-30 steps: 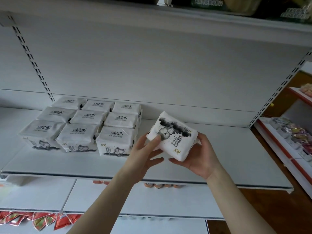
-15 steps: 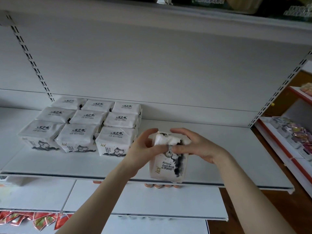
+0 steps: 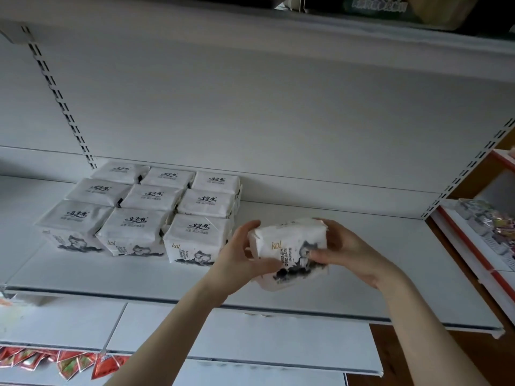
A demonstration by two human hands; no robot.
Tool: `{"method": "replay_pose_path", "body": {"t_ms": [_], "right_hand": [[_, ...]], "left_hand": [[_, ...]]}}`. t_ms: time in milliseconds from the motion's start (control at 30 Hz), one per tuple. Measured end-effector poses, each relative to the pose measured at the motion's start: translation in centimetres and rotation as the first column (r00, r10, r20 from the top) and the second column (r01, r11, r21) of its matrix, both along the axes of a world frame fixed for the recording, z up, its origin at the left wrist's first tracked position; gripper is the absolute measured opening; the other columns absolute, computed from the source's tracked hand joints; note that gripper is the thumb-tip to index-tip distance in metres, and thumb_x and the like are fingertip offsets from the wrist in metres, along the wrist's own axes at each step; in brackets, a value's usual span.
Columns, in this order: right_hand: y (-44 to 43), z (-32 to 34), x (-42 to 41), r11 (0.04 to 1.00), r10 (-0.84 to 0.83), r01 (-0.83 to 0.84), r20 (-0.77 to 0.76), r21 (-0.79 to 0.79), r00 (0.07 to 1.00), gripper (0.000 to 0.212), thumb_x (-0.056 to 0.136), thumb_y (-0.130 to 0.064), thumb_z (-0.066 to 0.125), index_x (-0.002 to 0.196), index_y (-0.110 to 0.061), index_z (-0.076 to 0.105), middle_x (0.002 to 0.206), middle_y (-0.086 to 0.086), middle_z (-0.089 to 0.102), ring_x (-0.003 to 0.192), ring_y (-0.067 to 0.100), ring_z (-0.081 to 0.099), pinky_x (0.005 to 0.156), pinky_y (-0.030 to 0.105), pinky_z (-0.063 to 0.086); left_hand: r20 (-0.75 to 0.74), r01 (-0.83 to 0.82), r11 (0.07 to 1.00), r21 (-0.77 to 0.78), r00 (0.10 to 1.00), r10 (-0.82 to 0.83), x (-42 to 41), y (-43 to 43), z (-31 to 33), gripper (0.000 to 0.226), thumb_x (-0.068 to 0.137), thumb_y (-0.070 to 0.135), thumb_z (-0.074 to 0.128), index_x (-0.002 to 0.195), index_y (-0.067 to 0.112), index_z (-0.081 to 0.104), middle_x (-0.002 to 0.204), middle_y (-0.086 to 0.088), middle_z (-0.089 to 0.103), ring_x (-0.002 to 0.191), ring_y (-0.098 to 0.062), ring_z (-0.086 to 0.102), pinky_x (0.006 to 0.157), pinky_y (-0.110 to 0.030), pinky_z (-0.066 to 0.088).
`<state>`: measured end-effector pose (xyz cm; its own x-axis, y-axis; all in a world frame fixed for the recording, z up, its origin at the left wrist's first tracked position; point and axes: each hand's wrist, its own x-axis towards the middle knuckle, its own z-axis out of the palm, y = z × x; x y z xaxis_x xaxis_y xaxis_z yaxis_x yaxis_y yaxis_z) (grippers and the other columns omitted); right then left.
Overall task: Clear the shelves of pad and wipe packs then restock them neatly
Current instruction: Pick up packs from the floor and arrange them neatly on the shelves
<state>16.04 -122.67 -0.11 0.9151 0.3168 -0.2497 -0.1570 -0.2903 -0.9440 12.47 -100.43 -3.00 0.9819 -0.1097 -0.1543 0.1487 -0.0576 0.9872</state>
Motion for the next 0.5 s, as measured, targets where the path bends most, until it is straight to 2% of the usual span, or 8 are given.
{"method": "replay_pose_path", "body": {"t_ms": [67,133,233,267,367,400,467,500], "right_hand": [[-0.1,0.0,0.5,0.998,0.059,-0.06,-0.024,-0.037,0.998,0.074,0.071,-0.001,0.076,0.13,-0.03,0.041,0.117,-0.005,0.058,0.098,0.006,0.063,0.083,0.018,0.052],[0.5,-0.2,1.2,0.996,0.069,-0.069,-0.008,-0.055,0.998,0.078,0.07,0.002,0.076,0.13,-0.033,0.04,0.118,-0.003,0.055,0.096,0.011,0.063,0.081,0.019,0.053],[1.7,-1.3,3.0,0.999,-0.02,0.024,0.078,-0.044,0.997,0.068,0.068,-0.001,0.079,0.122,-0.028,0.049,0.114,0.0,0.057,0.092,0.015,0.062,0.076,0.024,0.055],[2.1,-1.9,3.8,0.996,-0.08,0.083,0.113,-0.025,0.99,0.064,0.067,-0.002,0.08,0.119,-0.025,0.051,0.111,0.0,0.058,0.091,0.014,0.062,0.076,0.026,0.056],[3.2,-3.5,7.0,0.972,-0.235,0.235,0.225,0.027,0.946,0.062,0.064,-0.004,0.083,0.115,-0.018,0.05,0.104,-0.004,0.059,0.09,0.011,0.059,0.075,0.02,0.052],[3.7,-3.9,8.1,0.965,-0.258,0.263,0.266,0.018,0.929,0.063,0.064,-0.005,0.083,0.116,-0.017,0.049,0.102,-0.006,0.058,0.089,0.01,0.058,0.074,0.018,0.051],[4.6,-4.8,10.2,0.956,-0.268,0.292,0.328,-0.026,0.906,0.066,0.064,-0.006,0.084,0.119,-0.014,0.048,0.105,-0.003,0.058,0.091,0.012,0.056,0.077,0.022,0.048],[5.0,-5.2,11.1,0.954,-0.255,0.294,0.357,-0.06,0.899,0.067,0.065,-0.006,0.083,0.121,-0.012,0.047,0.107,-0.001,0.057,0.093,0.014,0.056,0.079,0.025,0.046]], "left_hand": [[0.046,0.008,1.0,0.028,0.999,-0.01,0.3,0.1,0.0,0.088,0.056,0.023,0.086,0.123,0.046,0.035,0.113,-0.002,0.06,0.101,-0.015,0.061,0.081,-0.023,0.054],[0.083,-0.032,0.999,0.042,0.996,0.028,0.6,0.1,0.1,0.085,0.071,0.011,0.081,0.135,0.037,0.029,0.118,0.002,0.058,0.105,-0.01,0.058,0.079,-0.016,0.051],[0.146,-0.135,0.979,0.151,0.983,0.113,1.1,0.7,0.0,0.072,0.08,0.014,0.073,0.141,0.021,0.035,0.126,0.008,0.05,0.122,-0.012,0.049,0.097,-0.024,0.043],[0.196,-0.176,0.958,0.225,0.972,0.133,1.1,1.1,0.1,0.063,0.082,0.016,0.071,0.138,0.018,0.042,0.124,0.009,0.049,0.123,-0.012,0.048,0.097,-0.021,0.039],[0.41,-0.321,0.813,0.486,0.905,0.112,0.9,2.7,0.1,0.047,0.086,0.019,0.065,0.131,0.015,0.052,0.134,0.005,0.049,0.127,-0.014,0.045,0.092,-0.009,0.028],[0.444,-0.347,0.744,0.57,0.893,0.076,0.9,3.4,-0.1,0.049,0.087,0.021,0.064,0.134,0.016,0.05,0.143,0.002,0.043,0.134,-0.015,0.037,0.099,-0.012,0.025],[0.419,-0.337,0.564,0.754,0.908,-0.018,0.9,4.7,-0.9,0.056,0.087,0.027,0.063,0.14,0.019,0.043,0.153,-0.002,0.03,0.144,-0.016,0.02,0.114,-0.033,0.015],[0.391,-0.321,0.483,0.815,0.919,-0.049,0.8,5.3,-1.2,0.06,0.084,0.028,0.067,0.139,0.019,0.044,0.153,-0.005,0.031,0.144,-0.02,0.021,0.115,-0.044,0.015]]}}
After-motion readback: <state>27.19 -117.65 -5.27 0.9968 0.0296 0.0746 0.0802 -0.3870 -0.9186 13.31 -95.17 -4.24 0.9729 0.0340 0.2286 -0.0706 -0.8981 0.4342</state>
